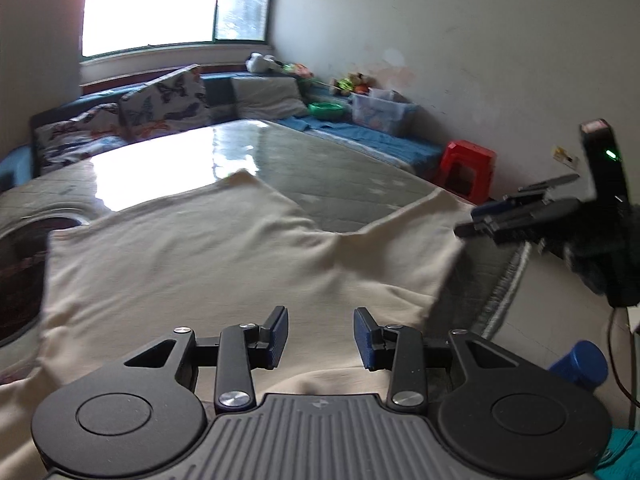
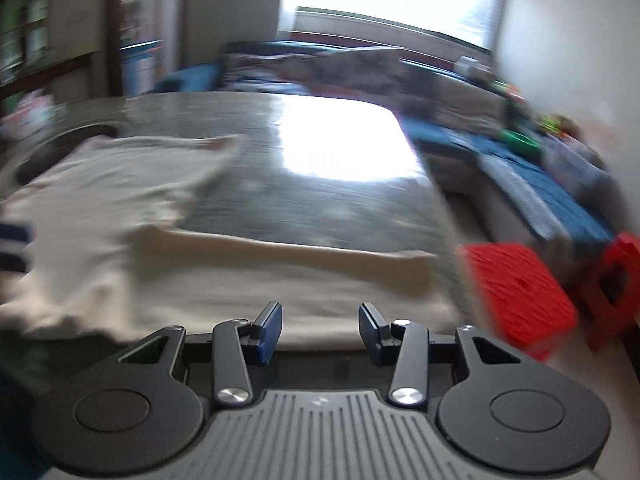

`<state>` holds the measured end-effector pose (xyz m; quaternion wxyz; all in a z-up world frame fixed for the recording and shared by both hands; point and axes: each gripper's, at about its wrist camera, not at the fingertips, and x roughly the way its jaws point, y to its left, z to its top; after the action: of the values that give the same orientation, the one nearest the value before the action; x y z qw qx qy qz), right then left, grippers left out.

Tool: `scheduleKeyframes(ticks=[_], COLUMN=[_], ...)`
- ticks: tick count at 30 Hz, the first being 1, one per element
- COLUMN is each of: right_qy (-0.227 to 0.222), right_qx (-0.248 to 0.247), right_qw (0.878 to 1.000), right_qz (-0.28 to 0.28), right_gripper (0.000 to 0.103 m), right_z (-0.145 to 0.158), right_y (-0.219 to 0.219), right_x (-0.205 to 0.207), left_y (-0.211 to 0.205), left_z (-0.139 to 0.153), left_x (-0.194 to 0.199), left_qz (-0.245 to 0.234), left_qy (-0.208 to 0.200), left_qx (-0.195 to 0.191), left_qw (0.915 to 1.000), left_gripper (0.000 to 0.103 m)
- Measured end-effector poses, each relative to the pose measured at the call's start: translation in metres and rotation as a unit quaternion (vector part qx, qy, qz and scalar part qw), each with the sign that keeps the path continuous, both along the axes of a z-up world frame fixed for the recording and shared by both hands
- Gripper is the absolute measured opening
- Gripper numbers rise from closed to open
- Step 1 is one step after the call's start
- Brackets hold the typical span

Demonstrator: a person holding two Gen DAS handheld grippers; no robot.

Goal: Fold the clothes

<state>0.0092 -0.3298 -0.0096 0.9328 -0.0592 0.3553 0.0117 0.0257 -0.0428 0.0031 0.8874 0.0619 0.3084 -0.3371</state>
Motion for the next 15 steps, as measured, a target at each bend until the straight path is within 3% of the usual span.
scheduleKeyframes(ticks=[3, 8, 11, 13, 14, 15], right_qy=[-0.001, 0.001, -0.004, -0.008, -0.010, -0.013], right_qx=[0.011, 0.036, 0.052, 0.061, 0.061, 0.061], right_qw=[0.998, 0.994, 0.993, 0.993, 0.993, 0.993], right_qz=[-0.061, -0.103, -0.106, -0.105, -0.104, -0.104], right_gripper=[0.042, 0.041, 0.030, 0.019, 0.008, 0.008], right_z=[-0.007, -0.017, -0.020, -0.019, -0.019, -0.018], right_y=[-0.029, -0.055, -0.062, -0.063, -0.062, -0.061], right_x=[0.004, 0.013, 0.015, 0.016, 0.017, 0.018], left_y=[-0.014, -0.026, -0.030, -0.030, -0.030, -0.030], left_z=[-0.007, -0.014, -0.017, -0.018, -0.018, -0.018], left_x=[-0.002, -0.005, -0.005, -0.005, -0.005, -0.005], left_qz=[-0.016, -0.031, -0.033, -0.034, -0.035, -0.035], left_qy=[0.007, 0.014, 0.017, 0.018, 0.017, 0.017], left_qx=[0.007, 0.017, 0.023, 0.025, 0.025, 0.026], left_qw=[0.9998, 0.9993, 0.9990, 0.9989, 0.9989, 0.9989], left_gripper=[0.038, 0.038, 0.038, 0.038, 0.038, 0.038])
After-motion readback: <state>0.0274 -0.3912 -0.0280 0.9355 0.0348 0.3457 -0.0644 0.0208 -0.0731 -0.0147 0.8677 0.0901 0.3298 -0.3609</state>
